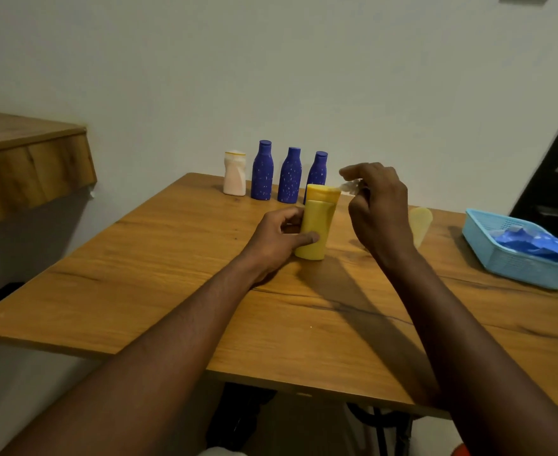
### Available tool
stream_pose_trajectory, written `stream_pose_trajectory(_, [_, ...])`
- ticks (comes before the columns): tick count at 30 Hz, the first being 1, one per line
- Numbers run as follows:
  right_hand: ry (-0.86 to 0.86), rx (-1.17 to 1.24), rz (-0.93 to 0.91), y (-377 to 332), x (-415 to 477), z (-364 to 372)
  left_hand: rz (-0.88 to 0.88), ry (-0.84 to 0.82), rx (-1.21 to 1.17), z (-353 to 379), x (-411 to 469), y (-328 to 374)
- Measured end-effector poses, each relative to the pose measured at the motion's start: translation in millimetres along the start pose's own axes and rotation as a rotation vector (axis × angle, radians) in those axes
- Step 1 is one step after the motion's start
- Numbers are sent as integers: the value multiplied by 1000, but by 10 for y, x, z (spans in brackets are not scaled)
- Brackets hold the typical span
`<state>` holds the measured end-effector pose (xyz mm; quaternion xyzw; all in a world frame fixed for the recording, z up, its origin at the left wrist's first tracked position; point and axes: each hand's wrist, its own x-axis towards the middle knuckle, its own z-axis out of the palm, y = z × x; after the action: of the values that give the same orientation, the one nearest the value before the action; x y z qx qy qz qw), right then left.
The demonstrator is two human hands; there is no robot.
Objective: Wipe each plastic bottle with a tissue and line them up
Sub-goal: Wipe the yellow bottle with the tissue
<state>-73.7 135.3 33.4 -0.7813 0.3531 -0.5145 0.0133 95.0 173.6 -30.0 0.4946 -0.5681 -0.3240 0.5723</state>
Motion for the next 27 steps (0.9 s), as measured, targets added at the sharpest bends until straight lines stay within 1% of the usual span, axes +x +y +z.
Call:
stream_pose_trajectory(5, [-149, -130, -2, 50, 25, -174, -11, 20, 31, 23, 30, 7])
stream_pose_trajectory(8, [-267, -213, -32, 51, 101, -282, -23, 47, 36, 58, 80, 47])
stream_pose_trajectory(10, [-312, -263, -54, 61, 165, -325, -39, 67, 29, 87, 101, 88])
stream_pose_trajectory(21, [-387, -515, -109, 288, 298, -530, -51, 53, 26, 469, 303, 84])
stream_pose_trajectory(27, [-428, -578, -135, 387, 300, -540, -47, 68, 64, 573, 418, 13])
